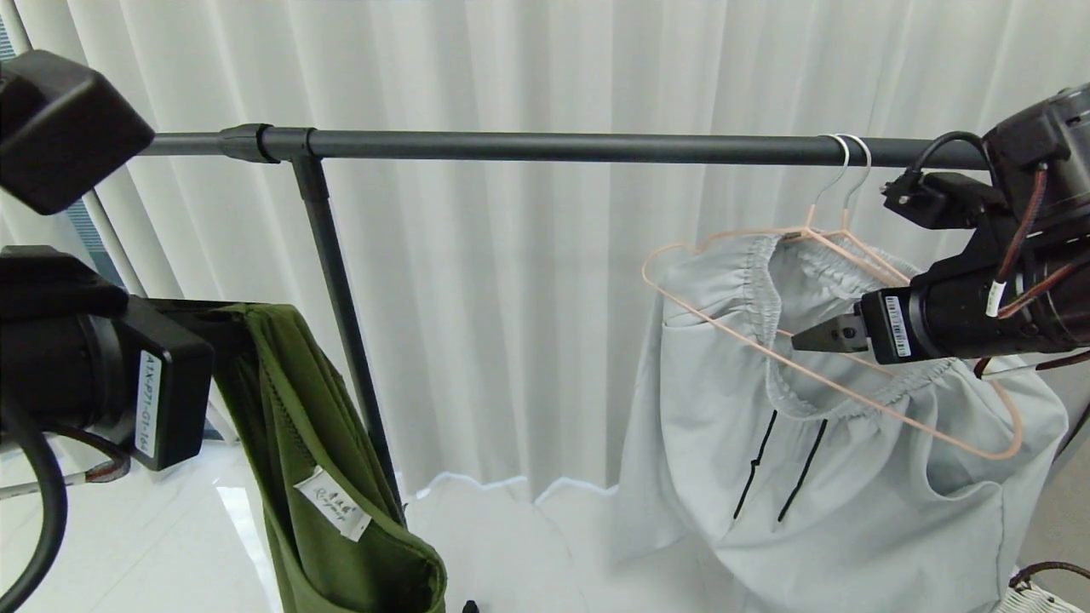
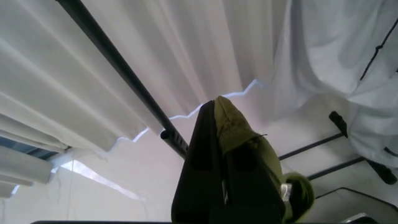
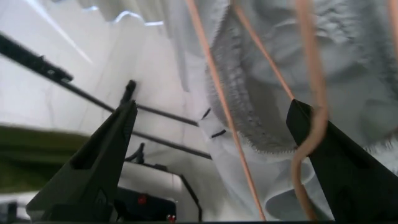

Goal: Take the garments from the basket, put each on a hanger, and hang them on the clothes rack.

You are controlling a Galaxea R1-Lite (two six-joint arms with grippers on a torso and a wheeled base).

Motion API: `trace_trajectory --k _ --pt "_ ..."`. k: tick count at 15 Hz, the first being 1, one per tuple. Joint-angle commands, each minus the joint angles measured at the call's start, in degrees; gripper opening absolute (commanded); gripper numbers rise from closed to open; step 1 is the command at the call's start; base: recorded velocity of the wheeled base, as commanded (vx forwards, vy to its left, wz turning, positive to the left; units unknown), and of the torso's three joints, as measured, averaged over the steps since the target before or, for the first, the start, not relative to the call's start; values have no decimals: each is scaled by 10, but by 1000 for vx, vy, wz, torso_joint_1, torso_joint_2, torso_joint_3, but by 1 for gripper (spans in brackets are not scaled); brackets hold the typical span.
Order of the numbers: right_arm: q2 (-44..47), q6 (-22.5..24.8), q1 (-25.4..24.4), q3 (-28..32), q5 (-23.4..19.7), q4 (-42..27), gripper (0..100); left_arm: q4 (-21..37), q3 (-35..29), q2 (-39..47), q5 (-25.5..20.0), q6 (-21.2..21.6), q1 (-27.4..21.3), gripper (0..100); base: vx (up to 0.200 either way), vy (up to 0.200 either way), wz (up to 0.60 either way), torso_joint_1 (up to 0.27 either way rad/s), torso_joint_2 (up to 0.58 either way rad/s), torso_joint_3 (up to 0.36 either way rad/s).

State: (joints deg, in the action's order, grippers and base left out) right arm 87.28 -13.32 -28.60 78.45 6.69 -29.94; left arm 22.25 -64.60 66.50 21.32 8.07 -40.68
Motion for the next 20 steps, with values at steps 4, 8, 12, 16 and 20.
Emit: trace_trajectory --k 4,8,12,16,20 --pt "-26 52 62 16 -3 -28 100 0 1 0 0 0 -3 0 0 0 0 0 0 0" --pt "-30 162 118 36 -66 -33 100 0 5 -1 0 0 -5 0 0 0 0 0 0 0" --pt "-18 165 101 31 -78 -48 100 0 6 -1 0 -1 -7 0 0 0 0 0 0 0" --pt "8 128 70 35 -71 -48 100 0 6 -1 0 -1 -7 0 0 0 0 0 0 0" --pt "10 113 70 34 -71 -48 0 0 6 -4 0 -2 -7 0 0 0 0 0 0 0"
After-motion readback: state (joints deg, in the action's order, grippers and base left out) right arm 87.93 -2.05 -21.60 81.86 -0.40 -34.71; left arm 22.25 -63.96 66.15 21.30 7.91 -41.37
